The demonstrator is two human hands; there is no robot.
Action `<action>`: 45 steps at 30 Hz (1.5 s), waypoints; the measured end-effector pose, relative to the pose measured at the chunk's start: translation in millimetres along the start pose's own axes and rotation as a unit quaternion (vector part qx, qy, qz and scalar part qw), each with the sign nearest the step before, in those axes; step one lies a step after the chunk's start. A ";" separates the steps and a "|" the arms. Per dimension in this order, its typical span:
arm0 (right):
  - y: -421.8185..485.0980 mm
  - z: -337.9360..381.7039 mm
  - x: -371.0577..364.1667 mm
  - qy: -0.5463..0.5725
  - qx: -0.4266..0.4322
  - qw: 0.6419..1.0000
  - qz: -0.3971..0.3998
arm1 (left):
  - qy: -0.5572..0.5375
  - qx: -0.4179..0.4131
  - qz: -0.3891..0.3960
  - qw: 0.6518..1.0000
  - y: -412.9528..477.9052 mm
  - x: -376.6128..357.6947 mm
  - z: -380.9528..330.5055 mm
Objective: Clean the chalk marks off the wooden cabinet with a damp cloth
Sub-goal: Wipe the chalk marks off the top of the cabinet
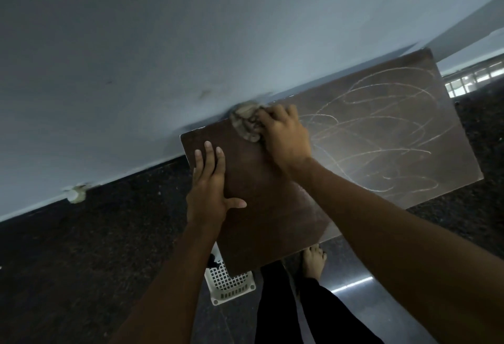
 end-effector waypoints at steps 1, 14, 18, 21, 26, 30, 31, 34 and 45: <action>-0.8 -11.0 1.8 -0.003 -0.029 1.000 -0.005 | 0.000 0.000 0.000 1.000 0.1 0.1 -0.2; 25.2 106.7 -22.8 0.041 -0.007 0.999 0.034 | -0.083 0.020 -0.052 0.995 -14.0 3.2 4.5; 33.4 110.6 -23.1 0.019 0.059 0.996 0.060 | -0.084 0.044 -0.067 0.993 -19.5 -3.0 12.4; 34.1 99.5 -19.3 -0.012 0.100 0.992 0.073 | -0.040 0.040 -0.043 0.997 -15.3 -6.4 13.8; 27.7 39.2 -4.1 -0.021 0.048 0.996 0.069 | 0.072 0.017 -0.055 0.996 -17.5 -3.6 5.9; 17.4 -36.5 17.4 -0.031 -0.028 0.998 0.046 | 0.144 0.000 -0.043 0.989 -7.0 3.9 -3.8; 16.0 -49.5 21.1 -0.035 -0.038 0.998 0.046 | 0.150 -0.006 -0.034 0.988 -3.8 5.3 -5.2; 15.4 -59.2 24.1 -0.051 -0.063 0.996 0.034 | 0.141 -0.024 -0.014 0.990 2.5 8.6 -6.4; -95.3 -6.2 -4.7 -0.001 0.069 0.996 0.049 | 0.123 0.029 0.059 0.990 4.8 14.7 -19.4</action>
Point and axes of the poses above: each hand's wrist, its own y-axis towards the middle knuckle, its own x-axis out of the back of the hand, z = x × y, the point moved 4 cm from there along y, towards the middle knuckle, and after that the axes turned 12 degrees about x, right-handed, at the moved point
